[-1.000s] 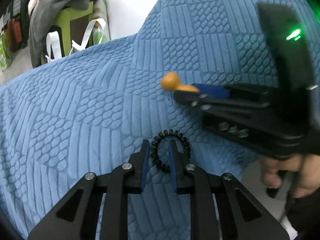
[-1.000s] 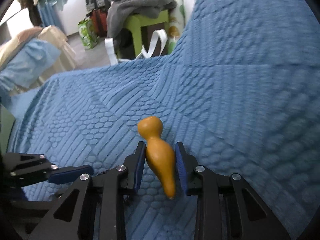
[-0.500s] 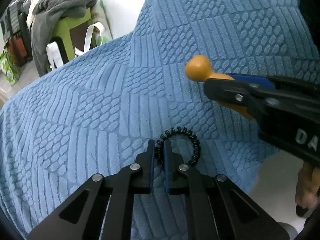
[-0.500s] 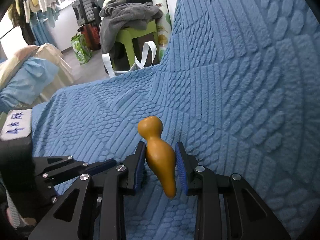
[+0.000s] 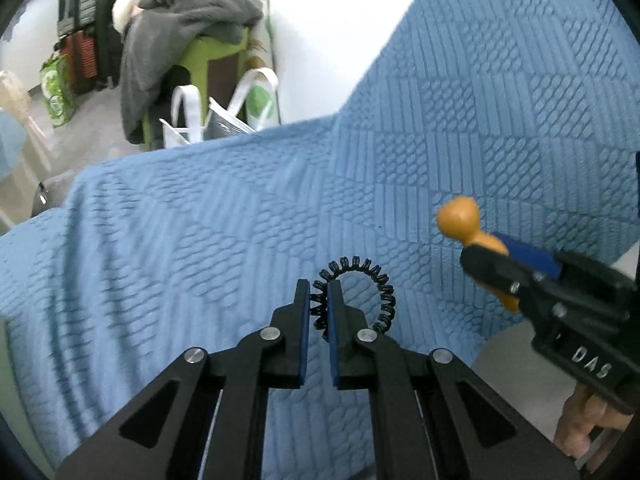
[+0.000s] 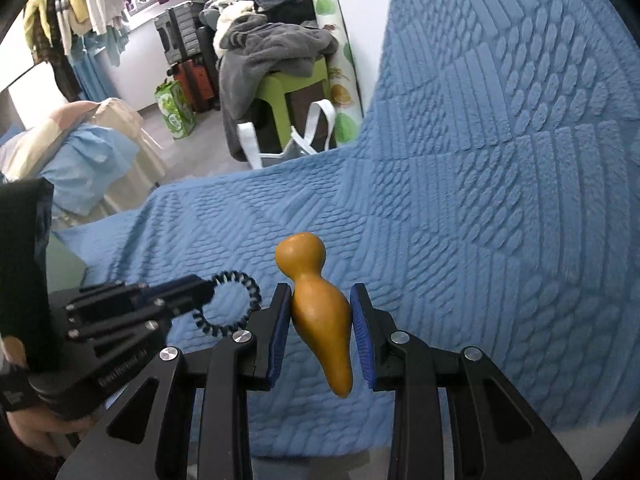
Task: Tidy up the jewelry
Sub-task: 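Grasp the black coil bracelet with the left tool while the right tool grasps the orange gourd, then carry the coil bracelet and orange gourd over the box and open both tools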
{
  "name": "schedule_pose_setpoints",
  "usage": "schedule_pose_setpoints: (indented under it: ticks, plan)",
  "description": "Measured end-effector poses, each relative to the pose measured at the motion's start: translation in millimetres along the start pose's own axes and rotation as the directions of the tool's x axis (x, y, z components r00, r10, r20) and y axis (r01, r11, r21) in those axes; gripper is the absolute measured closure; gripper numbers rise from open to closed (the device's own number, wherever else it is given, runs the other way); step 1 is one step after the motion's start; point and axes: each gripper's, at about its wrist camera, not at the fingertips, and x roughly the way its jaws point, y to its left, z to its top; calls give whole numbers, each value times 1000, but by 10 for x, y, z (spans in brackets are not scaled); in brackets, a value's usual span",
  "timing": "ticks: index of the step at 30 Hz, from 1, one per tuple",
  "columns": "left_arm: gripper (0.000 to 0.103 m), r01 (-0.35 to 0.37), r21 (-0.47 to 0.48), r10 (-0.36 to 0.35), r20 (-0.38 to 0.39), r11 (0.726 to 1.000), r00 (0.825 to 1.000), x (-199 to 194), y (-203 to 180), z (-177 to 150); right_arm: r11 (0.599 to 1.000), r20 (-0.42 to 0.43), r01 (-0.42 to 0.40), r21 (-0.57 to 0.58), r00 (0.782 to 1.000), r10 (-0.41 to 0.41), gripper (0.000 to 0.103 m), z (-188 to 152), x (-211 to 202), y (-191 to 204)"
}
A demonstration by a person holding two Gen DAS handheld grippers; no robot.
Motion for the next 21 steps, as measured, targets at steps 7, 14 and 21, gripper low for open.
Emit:
schedule_pose_setpoints:
  ticks: [7, 14, 21]
  plan:
    - [95, -15, -60, 18, 35, 998, 999, -476, 234, -102, 1000, -6, -29, 13, 1000, 29, 75, -140, -187, 345]
    - [95, -18, -113, 26, 68, 993, 997, -1096, 461, -232, 998, -4, -62, 9, 998, 62, 75, -187, -399, 786]
    - [95, -35, -147, 56, 141, 989, 988, -1775, 741, -198, 995, 57, -87, -42, 994, 89, 75, 37, -695, 1295]
